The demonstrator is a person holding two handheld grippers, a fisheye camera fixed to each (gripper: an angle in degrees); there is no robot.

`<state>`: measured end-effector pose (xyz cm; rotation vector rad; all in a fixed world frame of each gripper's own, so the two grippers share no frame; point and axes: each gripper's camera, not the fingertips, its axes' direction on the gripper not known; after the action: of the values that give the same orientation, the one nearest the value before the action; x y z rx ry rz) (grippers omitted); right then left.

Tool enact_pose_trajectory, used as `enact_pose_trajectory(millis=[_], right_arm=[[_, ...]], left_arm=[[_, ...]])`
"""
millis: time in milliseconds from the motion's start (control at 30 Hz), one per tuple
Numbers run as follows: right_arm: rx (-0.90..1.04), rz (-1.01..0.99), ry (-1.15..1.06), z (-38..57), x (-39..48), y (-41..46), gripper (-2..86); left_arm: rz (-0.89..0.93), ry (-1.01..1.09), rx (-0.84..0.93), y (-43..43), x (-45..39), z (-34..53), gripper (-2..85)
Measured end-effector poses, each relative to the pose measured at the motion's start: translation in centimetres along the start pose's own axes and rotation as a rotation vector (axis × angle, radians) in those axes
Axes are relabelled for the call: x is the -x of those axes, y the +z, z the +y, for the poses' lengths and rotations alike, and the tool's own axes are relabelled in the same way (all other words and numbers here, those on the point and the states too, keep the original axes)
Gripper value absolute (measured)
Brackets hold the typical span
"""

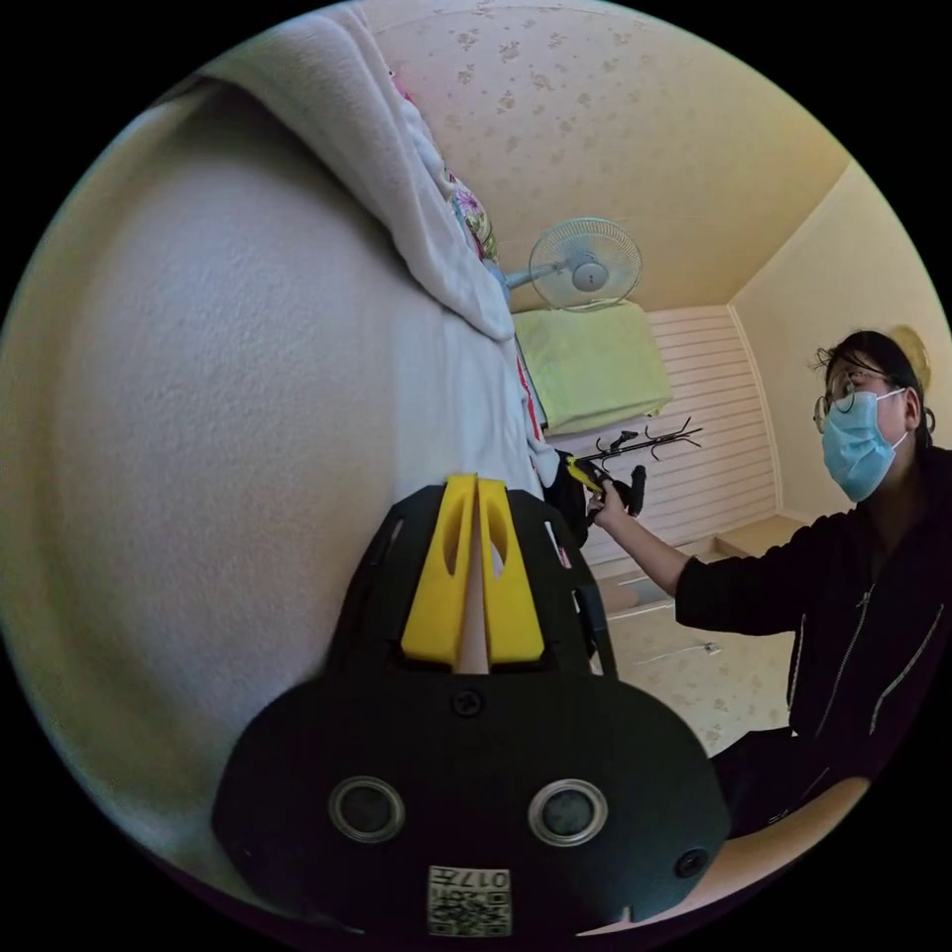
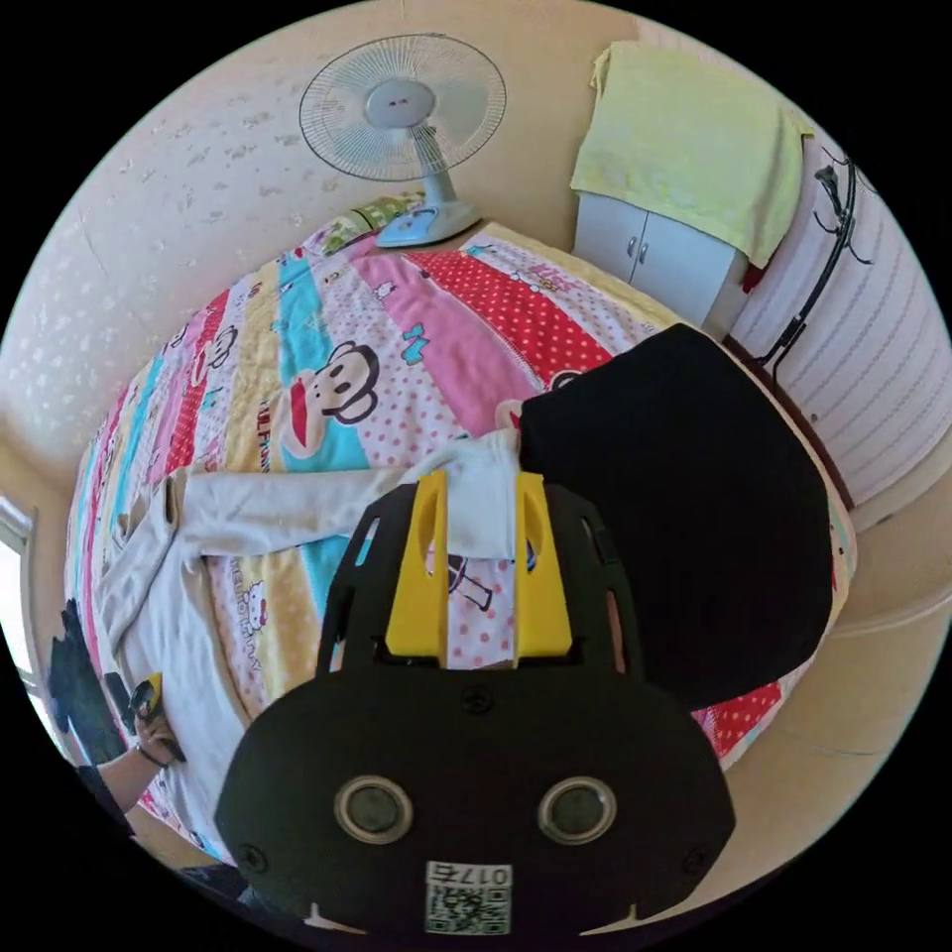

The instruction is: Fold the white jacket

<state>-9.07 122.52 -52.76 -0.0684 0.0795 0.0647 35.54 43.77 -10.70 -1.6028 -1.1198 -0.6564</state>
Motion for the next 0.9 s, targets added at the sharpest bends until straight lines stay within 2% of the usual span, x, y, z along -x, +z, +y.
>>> enact_pose_trajectory(millis=[67,133,233,367,467,533,600,667,733,800,900], right_arm=[[0.037,-0.086,0.063,-0.3,-0.3,0.3,11.3],[0.021,-0.279,0.246,-0.1,-2.0,1.2,12.1],[-0.004,-0.46,0.516,0.9,-4.1,3.8,12.0],[0.1,-0.33,0.632,0.5,-4.3,7.7,8.5],[0.015,-0.26,0.671,0.0,-3.8,7.3,4.6],[-0.187,-0.405,0.549,-1.4,-2.3,4.6,4.0],[-0.271,-0.554,0.418,-3.2,-0.2,2.6,3.9],[-0.343,-0.835,0.245,-4.8,3.6,0.8,3.8],[-0.346,-1.212,-0.11,-5.7,12.0,-0.8,3.9],[-0.275,-1.32,-0.319,-4.2,19.3,-1.3,4.0],[-0.091,-1.229,-0.62,2.7,32.1,0.4,4.5]], left_arm=[[-0.001,-0.001,0.0,-0.1,0.1,0.0,-1.0],[-0.002,-0.002,0.0,-0.2,0.2,0.1,-1.0],[-0.002,-0.003,0.0,-0.2,0.3,0.1,-1.0],[0.0,-0.002,-0.001,-0.3,0.4,0.3,-1.0],[0.003,0.001,-0.003,-0.3,0.5,0.5,-1.0],[0.008,0.001,-0.004,-0.2,0.5,0.6,-1.0],[0.013,0.002,-0.005,-0.2,0.6,0.7,-1.0],[0.014,0.003,-0.006,-0.1,0.6,0.8,-0.9],[0.013,0.003,-0.007,0.0,0.5,0.9,-0.7],[0.012,0.005,-0.008,0.1,0.3,1.0,-0.2],[0.023,-0.008,-0.008,0.2,-0.2,1.1,3.4]])
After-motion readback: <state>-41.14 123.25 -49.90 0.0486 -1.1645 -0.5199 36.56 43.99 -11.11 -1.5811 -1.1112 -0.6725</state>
